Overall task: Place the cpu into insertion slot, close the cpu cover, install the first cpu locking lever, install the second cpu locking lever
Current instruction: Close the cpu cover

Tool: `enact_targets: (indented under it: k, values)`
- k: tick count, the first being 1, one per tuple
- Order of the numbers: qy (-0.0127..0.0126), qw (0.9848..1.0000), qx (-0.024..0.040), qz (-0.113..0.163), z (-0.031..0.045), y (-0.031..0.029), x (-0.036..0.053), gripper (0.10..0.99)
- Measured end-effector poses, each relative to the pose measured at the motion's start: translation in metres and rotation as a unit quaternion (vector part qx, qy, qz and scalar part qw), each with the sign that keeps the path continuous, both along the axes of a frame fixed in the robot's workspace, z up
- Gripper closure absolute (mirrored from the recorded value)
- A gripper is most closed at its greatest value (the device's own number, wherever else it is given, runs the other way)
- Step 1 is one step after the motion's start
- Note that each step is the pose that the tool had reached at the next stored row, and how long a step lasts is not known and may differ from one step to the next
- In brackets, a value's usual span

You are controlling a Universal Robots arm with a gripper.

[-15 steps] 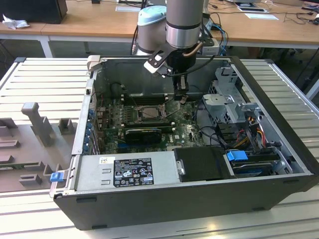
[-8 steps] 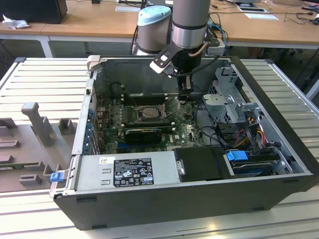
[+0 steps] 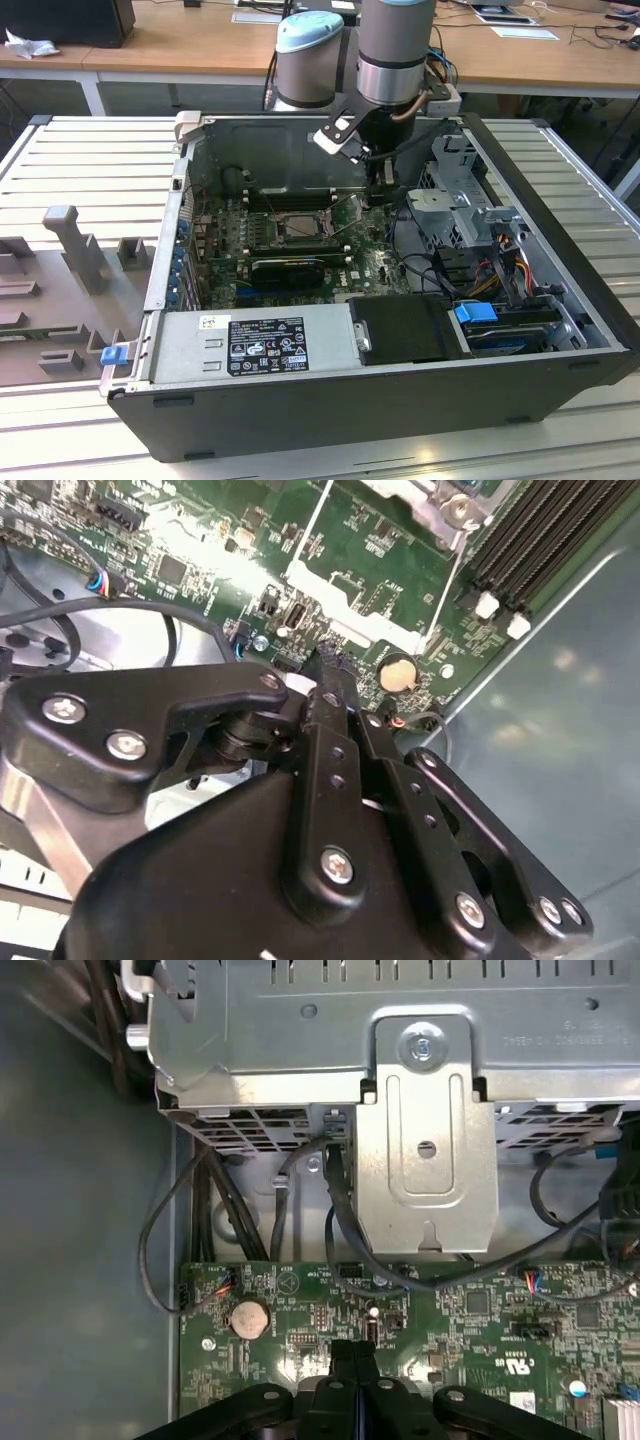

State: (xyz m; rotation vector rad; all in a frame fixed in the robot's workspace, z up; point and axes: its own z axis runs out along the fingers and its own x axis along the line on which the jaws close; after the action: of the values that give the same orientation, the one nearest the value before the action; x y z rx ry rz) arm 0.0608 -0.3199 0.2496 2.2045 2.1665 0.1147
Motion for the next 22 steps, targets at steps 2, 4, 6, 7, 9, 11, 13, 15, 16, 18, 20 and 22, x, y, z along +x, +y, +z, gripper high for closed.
enact_targets:
  k: [2, 4, 6, 7, 9, 11, 13, 15, 16, 18, 20, 22]
  values:
    - [0.0, 1.0, 0.0, 0.0, -0.0038, 0.0, 0.0004, 0.98]
    - [0.0018, 1.0, -0.0001, 0.0, -0.0045, -0.0001, -0.0001, 0.98]
    - [0.0042, 1.0, 0.0, 0.0, -0.0046, -0.0001, -0.0017, 0.98]
    - [0.0075, 1.0, 0.0001, 0.0, -0.0046, -0.0001, -0.004, 0.98]
    - [0.0085, 1.0, 0.0004, 0.0, -0.005, -0.0001, -0.0071, 0.98]
    - [0.0092, 1.0, 0.0002, 0.0, -0.005, -0.0001, -0.0091, 0.98]
    - [0.0092, 1.0, 0.0002, 0.0, -0.005, -0.0001, -0.0111, 0.98]
    - [0.0092, 1.0, 0.0003, 0.0, -0.005, -0.0001, -0.0124, 0.98]
    - [0.0092, 1.0, 0.0003, 0.0, -0.0051, -0.0001, -0.0133, 0.98]
    - [0.0092, 1.0, 0.0003, 0.0, -0.0051, -0.0001, -0.0144, 0.98]
    - [0.0092, 1.0, 0.0003, 0.0, -0.005, -0.0001, -0.0148, 0.98]
    - [0.0092, 1.0, 0.0003, 0.0, -0.005, -0.0001, -0.0156, 0.98]
